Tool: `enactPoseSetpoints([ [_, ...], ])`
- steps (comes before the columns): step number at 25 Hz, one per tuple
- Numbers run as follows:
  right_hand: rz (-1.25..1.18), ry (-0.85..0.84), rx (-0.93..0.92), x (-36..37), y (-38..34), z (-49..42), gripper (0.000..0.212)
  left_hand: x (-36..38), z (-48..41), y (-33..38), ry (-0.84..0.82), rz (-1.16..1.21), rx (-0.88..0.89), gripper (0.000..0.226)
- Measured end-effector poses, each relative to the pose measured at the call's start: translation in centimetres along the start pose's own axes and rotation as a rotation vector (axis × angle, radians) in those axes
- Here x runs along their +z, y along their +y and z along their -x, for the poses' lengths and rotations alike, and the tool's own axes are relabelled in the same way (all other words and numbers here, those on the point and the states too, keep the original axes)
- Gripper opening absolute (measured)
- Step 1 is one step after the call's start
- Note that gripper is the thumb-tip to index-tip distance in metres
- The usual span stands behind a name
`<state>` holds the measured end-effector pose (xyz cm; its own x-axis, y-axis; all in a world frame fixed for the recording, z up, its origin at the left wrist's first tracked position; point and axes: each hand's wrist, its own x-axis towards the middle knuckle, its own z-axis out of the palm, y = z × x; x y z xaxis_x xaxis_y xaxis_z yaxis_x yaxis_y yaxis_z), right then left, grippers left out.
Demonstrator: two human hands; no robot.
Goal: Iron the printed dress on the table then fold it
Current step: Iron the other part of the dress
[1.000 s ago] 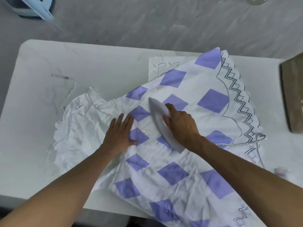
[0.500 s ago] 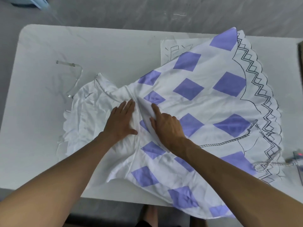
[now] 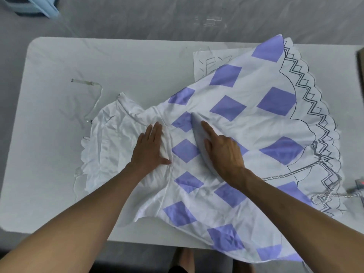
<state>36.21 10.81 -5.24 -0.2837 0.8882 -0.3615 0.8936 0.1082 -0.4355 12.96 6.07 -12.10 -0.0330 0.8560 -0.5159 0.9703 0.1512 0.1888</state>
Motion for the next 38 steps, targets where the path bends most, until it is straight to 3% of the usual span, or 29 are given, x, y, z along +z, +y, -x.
enactPoseSetpoints([
  [6, -0.071, -0.057, -0.085, 3.8, -5.9, -1.1, 0.050, 0.2, 0.3, -1.5, -0.003, -0.092, -0.031, 0.131],
  [11, 0.038, 0.033, -0.072, 3.7, -5.0, -1.2, 0.050, 0.0, -0.3, -0.9, -0.070, -0.151, -0.066, 0.129],
  [17, -0.039, 0.075, 0.156, 0.9, -0.4, -1.8, 0.052, -0.2, -0.4, -0.5, -0.085, -0.192, -0.091, 0.133],
  [26, -0.129, -0.008, -0.030, 4.4, -7.1, -1.7, 0.048, 0.1, -0.6, -0.8, -0.067, -0.187, -0.067, 0.133],
  [32, 0.025, 0.118, -0.039, 2.4, -4.2, -1.4, 0.049, 0.0, -0.6, -0.7, -0.074, -0.209, -0.085, 0.135],
  [38, 0.058, 0.081, 0.122, -0.1, 0.4, -2.2, 0.050, -0.3, -0.7, -0.3, -0.087, -0.218, -0.115, 0.138],
])
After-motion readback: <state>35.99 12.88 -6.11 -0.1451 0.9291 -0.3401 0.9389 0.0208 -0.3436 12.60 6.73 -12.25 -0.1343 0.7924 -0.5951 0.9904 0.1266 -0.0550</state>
